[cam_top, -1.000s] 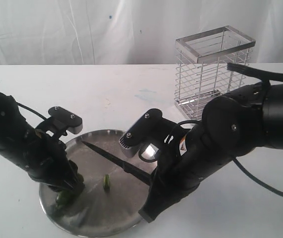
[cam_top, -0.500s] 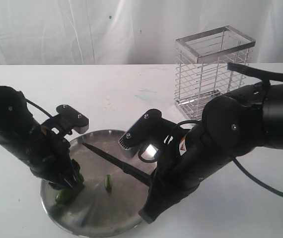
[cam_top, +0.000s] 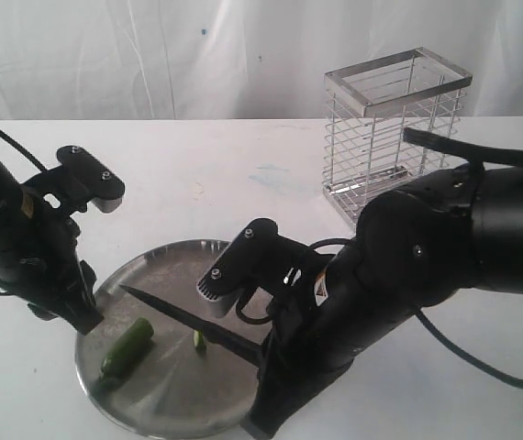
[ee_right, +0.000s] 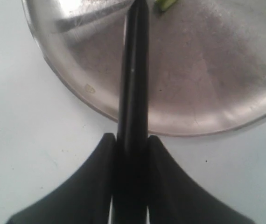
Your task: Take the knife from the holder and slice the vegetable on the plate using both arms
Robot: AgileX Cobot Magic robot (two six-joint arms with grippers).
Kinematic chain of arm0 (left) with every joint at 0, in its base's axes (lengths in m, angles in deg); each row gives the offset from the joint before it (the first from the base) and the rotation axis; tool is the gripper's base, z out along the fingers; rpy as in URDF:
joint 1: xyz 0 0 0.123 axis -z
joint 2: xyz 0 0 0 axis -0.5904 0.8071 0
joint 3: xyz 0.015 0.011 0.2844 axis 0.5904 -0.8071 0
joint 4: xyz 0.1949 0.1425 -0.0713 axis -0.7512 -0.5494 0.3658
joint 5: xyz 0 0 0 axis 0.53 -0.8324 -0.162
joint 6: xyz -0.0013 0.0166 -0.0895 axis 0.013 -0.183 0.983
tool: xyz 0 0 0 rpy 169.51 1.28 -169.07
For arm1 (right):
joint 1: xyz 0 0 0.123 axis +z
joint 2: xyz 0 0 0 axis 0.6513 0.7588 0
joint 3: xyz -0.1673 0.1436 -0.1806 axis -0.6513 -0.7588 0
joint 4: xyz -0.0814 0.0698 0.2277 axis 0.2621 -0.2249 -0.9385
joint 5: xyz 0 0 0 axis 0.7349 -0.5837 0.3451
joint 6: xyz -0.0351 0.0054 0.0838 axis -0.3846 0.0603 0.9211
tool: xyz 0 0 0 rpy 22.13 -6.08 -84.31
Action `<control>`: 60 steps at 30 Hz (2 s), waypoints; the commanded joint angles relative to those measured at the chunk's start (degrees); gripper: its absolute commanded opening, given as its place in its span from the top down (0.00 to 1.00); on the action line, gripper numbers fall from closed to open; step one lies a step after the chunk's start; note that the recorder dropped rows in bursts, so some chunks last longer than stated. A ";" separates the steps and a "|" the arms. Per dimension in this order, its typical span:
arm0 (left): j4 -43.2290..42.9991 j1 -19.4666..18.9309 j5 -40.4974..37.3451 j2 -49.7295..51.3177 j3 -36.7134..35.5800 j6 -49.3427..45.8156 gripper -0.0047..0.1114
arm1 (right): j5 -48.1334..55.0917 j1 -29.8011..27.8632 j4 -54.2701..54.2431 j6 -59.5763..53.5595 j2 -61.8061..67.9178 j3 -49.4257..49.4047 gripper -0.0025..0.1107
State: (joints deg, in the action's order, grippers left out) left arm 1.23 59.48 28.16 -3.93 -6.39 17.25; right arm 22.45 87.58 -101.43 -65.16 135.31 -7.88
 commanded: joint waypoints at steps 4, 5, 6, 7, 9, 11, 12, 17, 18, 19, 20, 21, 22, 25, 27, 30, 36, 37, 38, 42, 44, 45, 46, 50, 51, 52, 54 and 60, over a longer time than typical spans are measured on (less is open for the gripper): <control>-1.15 0.16 -2.32 -0.71 0.17 5.78 0.52 | -3.35 0.66 -2.70 1.01 2.16 0.48 0.98; -1.15 0.16 -2.02 -0.71 0.17 6.71 0.52 | -3.48 0.66 -3.19 1.01 2.42 0.48 0.98; -0.68 0.16 -1.78 -0.71 0.17 7.42 0.52 | -3.76 0.66 -4.10 1.01 2.93 0.48 0.98; -0.16 0.16 -1.64 -0.71 0.17 7.71 0.52 | -3.88 0.66 -5.41 1.01 3.31 0.48 0.98; 1.36 0.16 -0.95 -0.71 0.17 7.95 0.52 | -4.39 0.66 -6.09 1.01 4.24 0.48 0.98; 3.18 0.16 0.32 -0.71 0.17 7.95 0.52 | -4.92 0.66 -6.19 1.01 5.47 0.48 0.98; 3.75 0.16 0.77 -0.71 0.17 7.95 0.52 | -5.06 0.66 -6.19 1.01 6.05 0.48 0.98; 4.96 0.16 2.51 -0.71 0.17 7.95 0.52 | -6.49 1.08 -7.53 0.43 7.20 0.48 0.98; 4.96 0.16 2.51 -0.71 0.17 7.95 0.52 | -6.64 1.20 -7.69 0.43 7.20 0.48 0.98; 4.96 0.16 2.51 -0.71 0.17 7.95 0.52 | -6.77 1.32 -7.69 0.43 7.20 0.48 0.98; 4.96 0.16 2.51 -0.71 0.17 7.95 0.52 | -7.00 1.64 -7.69 0.43 7.20 0.48 0.98; 4.96 0.16 2.51 -0.71 0.17 7.95 0.52 | -7.13 1.73 -7.96 0.43 7.31 0.48 0.98; 4.96 0.16 2.51 -0.71 0.17 7.95 0.52 | -7.40 1.88 -8.14 0.43 7.32 0.48 0.98; 4.96 0.16 2.37 -0.71 0.17 7.95 0.52 | -8.30 2.72 -8.73 0.43 7.32 0.48 0.98; 5.08 0.16 2.10 -0.71 0.17 7.95 0.52 | -9.20 2.72 -8.73 0.43 7.32 0.48 0.98; 5.08 0.16 2.12 -0.71 0.17 8.07 0.52 | -9.72 2.72 -9.20 0.56 7.97 0.48 0.98; 5.16 0.16 3.56 -0.71 -1.56 8.07 0.52 | -9.84 2.72 -10.16 0.56 10.28 0.48 0.98; 5.16 0.16 4.09 -0.71 -1.94 8.07 0.52 | -9.93 2.72 -10.16 0.56 10.28 0.48 0.98; 5.32 0.16 4.64 -0.71 -2.24 8.07 0.52 | -9.93 2.72 -10.16 0.56 10.28 0.48 0.98; 8.25 0.16 7.43 -0.71 -2.65 8.19 0.52 | -9.91 2.72 -10.16 0.56 10.49 0.48 0.98; 10.18 0.16 9.89 -0.71 -2.65 9.18 0.53 | -9.91 2.72 -10.16 0.56 10.76 0.48 0.98; 10.71 0.16 11.19 -0.71 -2.65 10.01 0.56 | -9.91 2.72 -10.29 0.56 11.03 0.48 0.98; 11.73 0.16 13.55 -0.71 -2.65 11.11 0.68 | -9.78 2.72 -10.42 0.56 11.31 0.48 0.98; 14.68 0.16 17.39 0.42 -2.65 11.34 0.96 | -9.90 2.72 -10.40 0.56 11.53 0.48 0.98; 14.87 0.16 17.54 0.76 -2.65 11.34 0.96 | -9.90 2.72 -10.40 0.56 11.53 0.48 0.98; 15.61 0.16 18.14 1.97 -2.65 11.34 0.96 | -9.90 2.72 -10.40 0.56 11.53 0.48 0.98; 17.13 0.16 19.26 3.46 -2.65 11.34 0.96 | -9.90 2.72 -10.40 0.56 11.53 0.48 0.98; 17.71 0.16 20.15 6.69 -2.65 11.34 0.96 | -9.78 2.72 -10.40 0.56 11.53 0.48 0.98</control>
State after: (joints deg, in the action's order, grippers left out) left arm 18.16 59.48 48.25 2.51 -8.62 28.05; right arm 12.85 90.28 -111.53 -64.32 146.79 -7.88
